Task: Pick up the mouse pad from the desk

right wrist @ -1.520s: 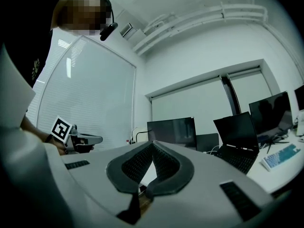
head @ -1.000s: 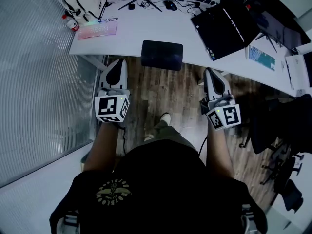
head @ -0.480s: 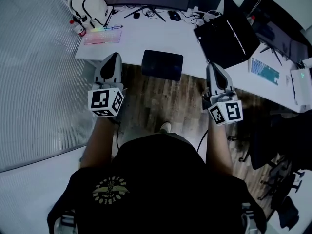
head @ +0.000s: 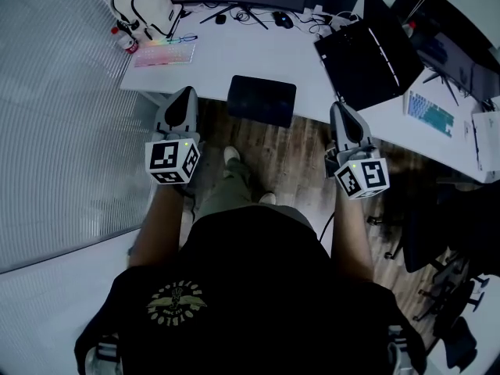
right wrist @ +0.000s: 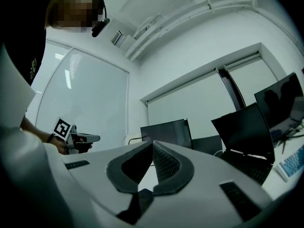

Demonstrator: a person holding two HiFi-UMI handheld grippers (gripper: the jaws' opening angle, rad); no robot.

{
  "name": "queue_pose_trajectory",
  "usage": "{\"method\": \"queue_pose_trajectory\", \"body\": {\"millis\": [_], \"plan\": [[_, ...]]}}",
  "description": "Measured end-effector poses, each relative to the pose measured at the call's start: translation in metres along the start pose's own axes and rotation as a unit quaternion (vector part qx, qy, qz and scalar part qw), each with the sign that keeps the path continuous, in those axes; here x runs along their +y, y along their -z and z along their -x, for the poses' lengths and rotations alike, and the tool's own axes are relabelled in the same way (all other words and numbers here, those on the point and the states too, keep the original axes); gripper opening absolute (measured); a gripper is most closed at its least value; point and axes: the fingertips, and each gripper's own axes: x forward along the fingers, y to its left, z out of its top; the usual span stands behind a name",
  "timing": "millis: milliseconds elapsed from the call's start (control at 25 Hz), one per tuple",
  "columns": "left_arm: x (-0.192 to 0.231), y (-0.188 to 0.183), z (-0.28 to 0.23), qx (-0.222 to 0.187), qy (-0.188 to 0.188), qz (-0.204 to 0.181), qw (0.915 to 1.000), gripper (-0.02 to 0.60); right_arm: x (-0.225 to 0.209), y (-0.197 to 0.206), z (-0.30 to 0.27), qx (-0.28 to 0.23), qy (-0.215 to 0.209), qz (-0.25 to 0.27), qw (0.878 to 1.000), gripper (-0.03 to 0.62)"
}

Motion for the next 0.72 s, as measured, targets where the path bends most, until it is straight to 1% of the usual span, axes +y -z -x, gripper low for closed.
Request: {"method": "queue_pose_trajectory", "body": {"millis": [200,400,600,720], "plan": [[0.000,0.046,-0.020,0.031,0.013,0.006,0.9994,0.007,-0.010,0.050,-0.008,0.049,0.001,-0.009,0.999,0.001],[0.007,0.102,-0.047,0.074,0.020,0.022,0.9968,0.008,-0.025,0.110,-0.026,0.110,-0.001,-0.023,0.994,0.002],[0.013,0.167,-0.075,0.126,0.032,0.037,0.9908,0.008,-0.037,0.180,-0.040,0.173,-0.004,-0.046,0.984,0.002],[0.015,0.201,-0.089,0.153,0.044,0.045,0.9862,0.008,-0.041,0.214,-0.050,0.202,-0.009,-0.059,0.978,0.002]]}}
